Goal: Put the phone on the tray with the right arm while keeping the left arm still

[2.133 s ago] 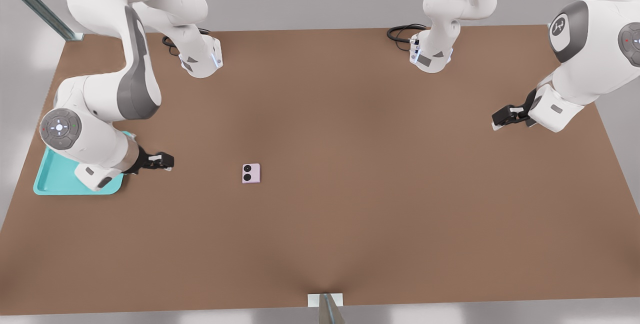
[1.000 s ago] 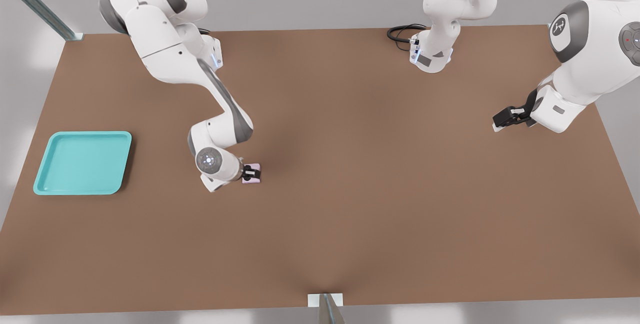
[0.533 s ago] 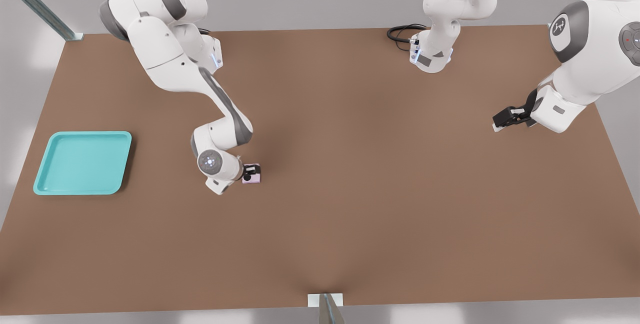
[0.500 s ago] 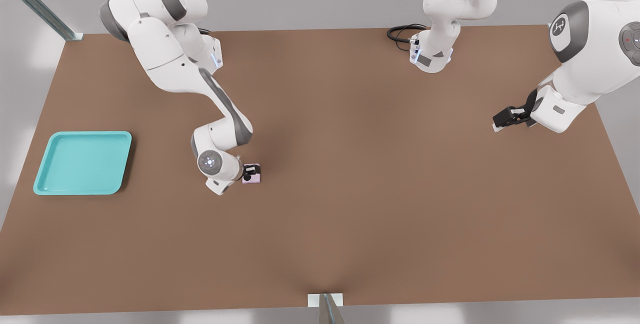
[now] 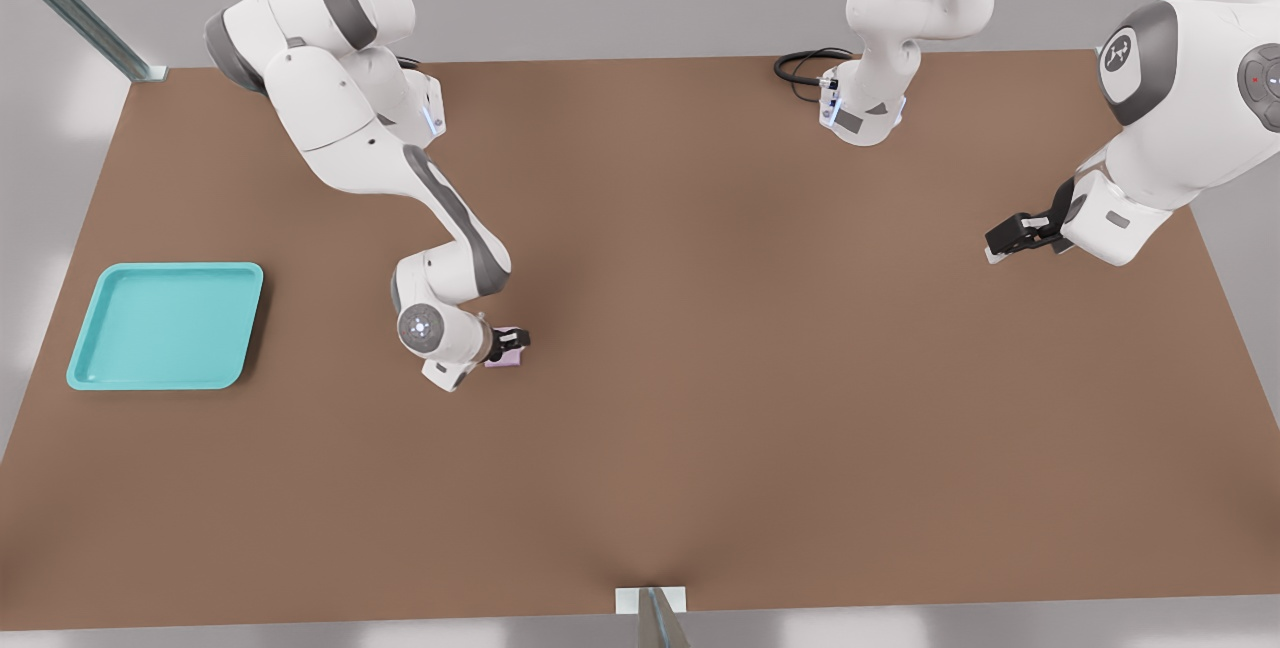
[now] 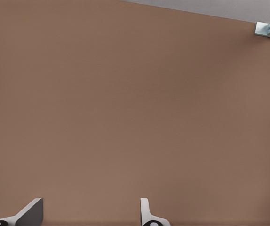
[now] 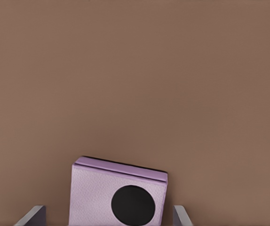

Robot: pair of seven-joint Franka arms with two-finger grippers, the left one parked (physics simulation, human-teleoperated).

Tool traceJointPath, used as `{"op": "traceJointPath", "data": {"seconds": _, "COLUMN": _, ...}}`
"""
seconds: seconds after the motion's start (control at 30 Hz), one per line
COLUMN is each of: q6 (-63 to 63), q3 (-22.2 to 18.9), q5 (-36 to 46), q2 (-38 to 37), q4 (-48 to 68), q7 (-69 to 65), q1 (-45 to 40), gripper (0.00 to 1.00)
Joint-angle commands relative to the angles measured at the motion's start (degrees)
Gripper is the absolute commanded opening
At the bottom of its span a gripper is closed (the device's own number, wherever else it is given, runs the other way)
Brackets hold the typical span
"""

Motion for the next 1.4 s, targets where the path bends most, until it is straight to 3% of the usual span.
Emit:
{"op": "traceJointPath", "data": {"seconds": 0.0, "q6": 0.54, "q3": 0.02, "q5": 0.21, "q2": 0.35, "q4": 0.03, "q7": -1.16, "q1": 0.05, "gripper": 1.0}}
{"op": "traceJointPath", "data": {"seconds": 0.5, "q6": 3.97, "q3": 0.46, "q5": 0.12, "q2": 0.97, "q4": -1.38, "q7": 1.21, "q1": 0.14, "gripper": 1.0}}
{"op": "traceJointPath", "data": {"seconds": 0.57, "q6": 4.06, "q3": 0.46, "q5": 0.03, "q2": 0.97, "q4": -1.38, "q7": 1.21, "q1": 0.14, "gripper": 0.85}}
{"op": "traceJointPath", "data": {"seconds": 1.0, "q6": 3.27, "q3": 0.72, "q5": -0.15, "q2": -1.49, "q4": -1.38, "q7": 1.3, "q1": 0.05, "gripper": 0.82}}
{"op": "traceJointPath", "data": {"seconds": 1.17, "q6": -2.71, "q3": 0.63, "q5": -4.28, "q2": -8.43, "q4": -1.73, "q7": -1.24, "q1": -7.06, "gripper": 0.82}}
{"op": "traceJointPath", "data": {"seconds": 1.37, "q6": -4.29, "q3": 0.63, "q5": -4.36, "q2": -9.4, "q4": -2.17, "q7": -29.63, "q1": -25.6, "gripper": 0.82}}
